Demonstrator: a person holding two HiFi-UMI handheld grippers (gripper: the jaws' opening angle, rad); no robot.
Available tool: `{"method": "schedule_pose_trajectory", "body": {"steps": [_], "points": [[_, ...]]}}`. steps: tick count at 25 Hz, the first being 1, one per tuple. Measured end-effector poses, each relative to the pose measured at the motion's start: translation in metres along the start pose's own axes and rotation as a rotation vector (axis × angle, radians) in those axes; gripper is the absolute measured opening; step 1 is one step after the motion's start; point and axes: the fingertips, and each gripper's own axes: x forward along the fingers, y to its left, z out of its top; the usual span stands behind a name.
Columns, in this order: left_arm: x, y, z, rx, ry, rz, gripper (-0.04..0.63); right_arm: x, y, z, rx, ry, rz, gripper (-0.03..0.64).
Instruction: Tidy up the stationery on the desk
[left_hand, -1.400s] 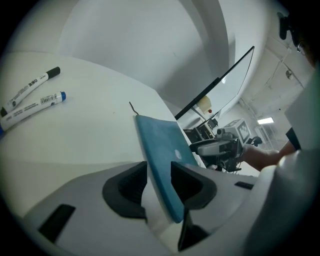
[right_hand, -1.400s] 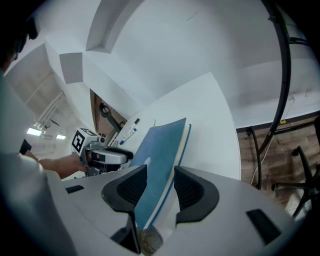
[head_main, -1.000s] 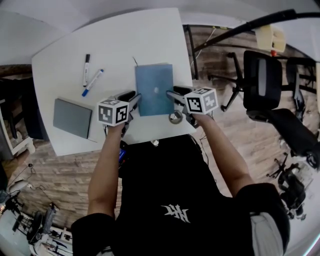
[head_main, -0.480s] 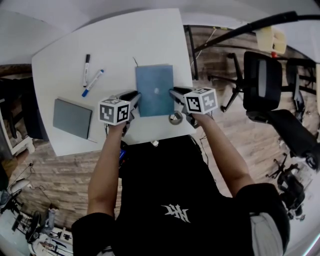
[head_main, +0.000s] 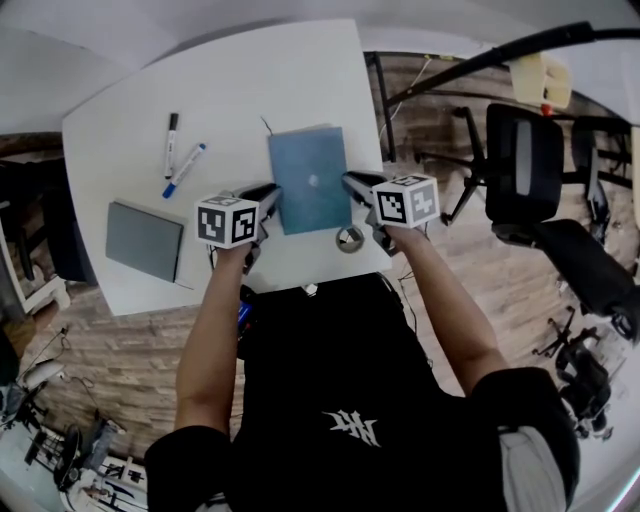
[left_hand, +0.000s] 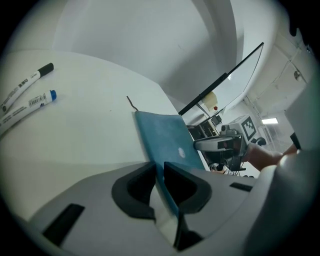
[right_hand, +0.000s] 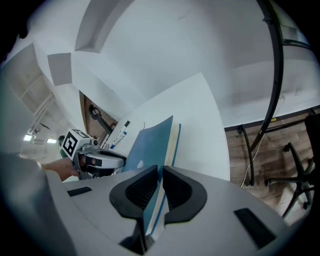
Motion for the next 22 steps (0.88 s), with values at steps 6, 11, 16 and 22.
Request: {"method": "schedule_pose_trajectory", "body": {"steps": [6, 11, 16, 22], "points": [[0.007, -0.001, 0.011, 0.003, -0.009, 0.004, 0.051, -0.001, -0.006, 0.019, -0.007, -0.021, -0.003, 0.054], [0.012, 0.004, 0.024, 0.002, -0.012, 0.019, 0.051, -0.003, -0.011, 0.035, 0.008, -0.049, 0.005, 0.051], [0.022, 0.002, 0.04, -0.005, -0.014, -0.011, 0.051, -0.003, -0.019, 0.052, 0.018, -0.083, 0.005, 0.049], [0.032, 0.007, 0.071, -0.013, -0.025, -0.016, 0.048, -0.001, -0.029, 0.081, 0.008, -0.113, -0.003, 0.049]]}}
